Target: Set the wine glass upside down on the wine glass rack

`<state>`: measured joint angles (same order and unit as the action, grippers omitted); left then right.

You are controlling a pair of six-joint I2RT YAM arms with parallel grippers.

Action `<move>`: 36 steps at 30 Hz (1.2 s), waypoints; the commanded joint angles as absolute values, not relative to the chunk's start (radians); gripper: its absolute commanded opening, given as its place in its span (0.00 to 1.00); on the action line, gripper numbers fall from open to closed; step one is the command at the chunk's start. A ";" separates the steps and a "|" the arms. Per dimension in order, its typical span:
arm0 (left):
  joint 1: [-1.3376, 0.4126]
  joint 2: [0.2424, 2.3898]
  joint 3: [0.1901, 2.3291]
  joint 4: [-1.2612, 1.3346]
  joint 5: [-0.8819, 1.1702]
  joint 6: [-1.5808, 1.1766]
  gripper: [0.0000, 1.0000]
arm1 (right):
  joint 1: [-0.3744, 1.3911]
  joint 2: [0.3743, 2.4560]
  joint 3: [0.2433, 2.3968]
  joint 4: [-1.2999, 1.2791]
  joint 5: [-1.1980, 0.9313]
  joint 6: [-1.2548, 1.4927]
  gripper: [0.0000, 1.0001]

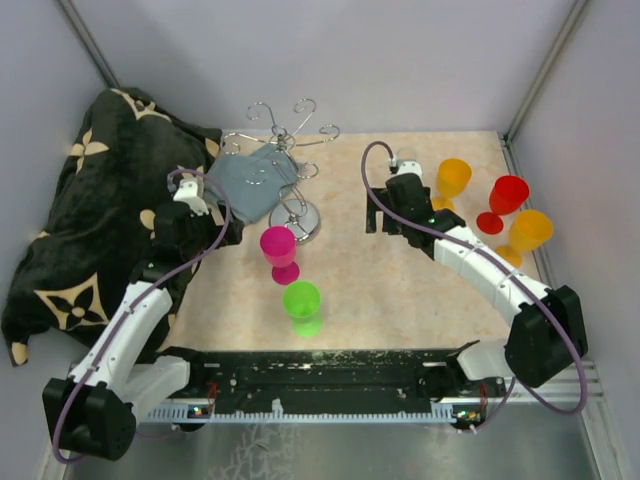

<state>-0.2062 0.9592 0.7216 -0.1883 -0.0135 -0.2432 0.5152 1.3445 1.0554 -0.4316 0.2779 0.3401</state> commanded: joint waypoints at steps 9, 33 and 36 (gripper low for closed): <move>-0.209 0.964 0.772 -0.202 0.001 -0.242 1.00 | 0.532 1.247 1.059 -0.334 0.223 0.317 0.95; -0.316 1.013 0.939 -0.478 0.063 -0.229 0.75 | 0.537 1.145 0.935 -0.287 0.147 0.354 0.95; -0.321 1.010 0.929 -0.480 0.053 -0.234 0.75 | 0.569 1.132 0.947 -0.311 0.122 0.342 0.92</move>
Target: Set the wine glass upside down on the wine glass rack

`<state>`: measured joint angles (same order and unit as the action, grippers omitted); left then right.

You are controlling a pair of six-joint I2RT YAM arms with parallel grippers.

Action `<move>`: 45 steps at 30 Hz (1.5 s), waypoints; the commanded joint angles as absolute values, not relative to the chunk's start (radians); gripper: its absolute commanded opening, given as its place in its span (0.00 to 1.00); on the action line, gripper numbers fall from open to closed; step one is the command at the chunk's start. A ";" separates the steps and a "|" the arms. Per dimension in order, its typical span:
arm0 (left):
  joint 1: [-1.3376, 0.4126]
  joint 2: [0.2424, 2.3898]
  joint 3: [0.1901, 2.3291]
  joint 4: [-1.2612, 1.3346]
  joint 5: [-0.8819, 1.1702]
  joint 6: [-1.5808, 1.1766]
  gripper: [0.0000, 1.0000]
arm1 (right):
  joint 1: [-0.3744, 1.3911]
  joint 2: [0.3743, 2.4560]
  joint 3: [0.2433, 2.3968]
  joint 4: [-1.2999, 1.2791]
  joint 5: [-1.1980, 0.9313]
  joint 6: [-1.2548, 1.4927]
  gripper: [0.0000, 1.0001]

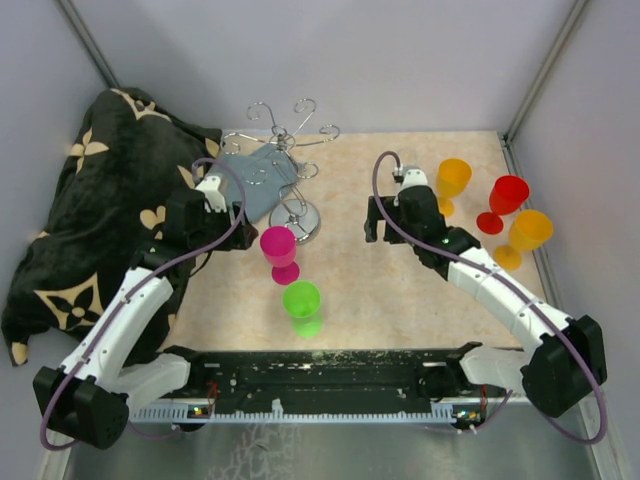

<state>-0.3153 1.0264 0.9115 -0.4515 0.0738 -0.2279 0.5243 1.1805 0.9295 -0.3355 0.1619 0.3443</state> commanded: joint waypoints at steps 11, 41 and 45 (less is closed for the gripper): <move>-0.325 1.003 0.883 -0.453 0.051 -0.252 0.76 | 0.741 1.137 1.036 -0.477 0.113 0.324 0.88; -0.547 1.163 0.939 -0.474 -0.104 -0.297 0.53 | 0.741 1.063 0.939 -0.458 0.177 0.364 0.88; -0.562 1.168 0.951 -0.482 -0.125 -0.304 0.38 | 0.741 1.055 0.927 -0.457 0.178 0.369 0.88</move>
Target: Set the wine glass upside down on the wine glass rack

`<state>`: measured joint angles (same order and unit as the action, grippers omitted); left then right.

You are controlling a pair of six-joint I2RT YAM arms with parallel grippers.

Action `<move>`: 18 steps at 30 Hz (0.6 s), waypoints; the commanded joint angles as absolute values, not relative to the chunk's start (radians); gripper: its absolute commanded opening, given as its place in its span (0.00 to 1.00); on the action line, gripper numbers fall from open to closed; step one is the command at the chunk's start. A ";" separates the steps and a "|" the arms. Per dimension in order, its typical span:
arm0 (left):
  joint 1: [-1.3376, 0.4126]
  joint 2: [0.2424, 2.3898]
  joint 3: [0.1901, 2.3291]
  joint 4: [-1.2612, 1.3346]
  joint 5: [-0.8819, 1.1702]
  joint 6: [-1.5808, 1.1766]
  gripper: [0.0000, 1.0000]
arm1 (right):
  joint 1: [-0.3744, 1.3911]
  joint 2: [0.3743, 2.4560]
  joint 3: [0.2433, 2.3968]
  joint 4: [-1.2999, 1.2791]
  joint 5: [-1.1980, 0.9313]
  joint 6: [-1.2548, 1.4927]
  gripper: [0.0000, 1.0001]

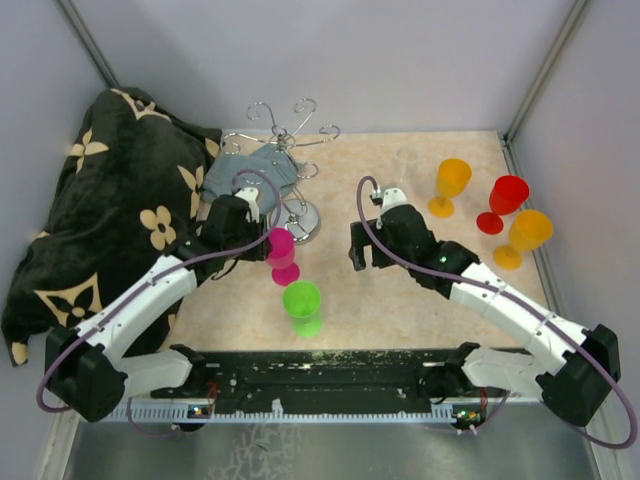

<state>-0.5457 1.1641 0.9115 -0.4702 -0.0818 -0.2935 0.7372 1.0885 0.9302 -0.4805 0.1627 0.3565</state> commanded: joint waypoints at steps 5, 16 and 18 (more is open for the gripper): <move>-0.575 1.147 0.953 -0.486 -0.151 -0.304 0.19 | 0.742 1.054 0.917 -0.450 0.177 0.374 0.88; -0.590 1.083 0.953 -0.540 -0.225 -0.329 0.00 | 0.741 1.068 0.915 -0.432 0.168 0.383 0.88; -0.592 1.049 0.954 -0.559 -0.247 -0.335 0.00 | 0.741 1.068 0.912 -0.429 0.168 0.385 0.88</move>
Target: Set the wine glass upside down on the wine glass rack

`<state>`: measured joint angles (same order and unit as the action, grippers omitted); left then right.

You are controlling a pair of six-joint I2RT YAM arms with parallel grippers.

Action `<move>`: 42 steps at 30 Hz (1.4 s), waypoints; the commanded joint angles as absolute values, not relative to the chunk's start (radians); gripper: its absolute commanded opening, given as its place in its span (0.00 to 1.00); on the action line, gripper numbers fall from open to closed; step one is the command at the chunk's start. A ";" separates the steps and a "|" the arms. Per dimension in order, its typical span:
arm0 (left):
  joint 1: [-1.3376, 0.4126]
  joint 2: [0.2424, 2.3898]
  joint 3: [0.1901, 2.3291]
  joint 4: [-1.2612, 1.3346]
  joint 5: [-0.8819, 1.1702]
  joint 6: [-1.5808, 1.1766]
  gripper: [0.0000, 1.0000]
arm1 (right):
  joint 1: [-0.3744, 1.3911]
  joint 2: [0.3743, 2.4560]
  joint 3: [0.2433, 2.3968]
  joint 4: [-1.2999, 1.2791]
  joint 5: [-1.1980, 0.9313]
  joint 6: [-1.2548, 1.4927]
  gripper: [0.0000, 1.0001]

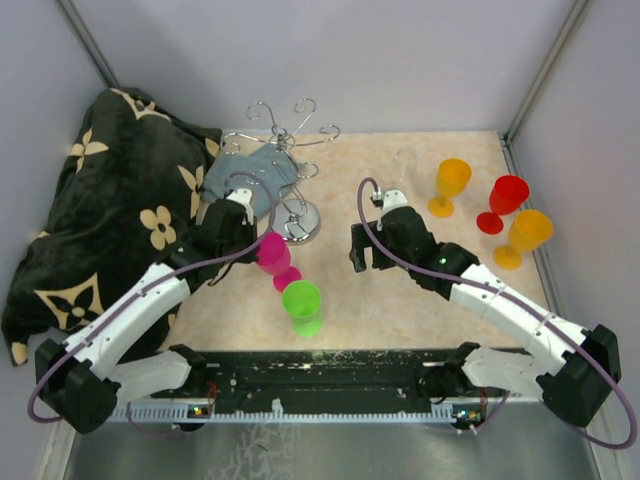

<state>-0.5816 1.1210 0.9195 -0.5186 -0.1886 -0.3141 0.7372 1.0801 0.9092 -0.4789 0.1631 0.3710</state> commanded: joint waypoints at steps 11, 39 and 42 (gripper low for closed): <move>-0.592 0.831 0.968 -0.499 -0.158 -0.361 0.00 | 0.741 1.059 0.904 -0.412 0.197 0.404 0.88; -0.589 0.835 1.228 -0.283 0.257 -0.451 0.00 | 0.741 0.947 0.858 -0.425 0.379 0.460 0.88; -0.589 0.873 1.281 -0.275 0.259 -0.428 0.00 | 0.741 0.941 0.858 -0.426 0.377 0.461 0.88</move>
<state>-0.5873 0.8394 1.2022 -0.3271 0.2379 -0.4648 0.7372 0.9764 0.8562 -0.4576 0.3485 0.4500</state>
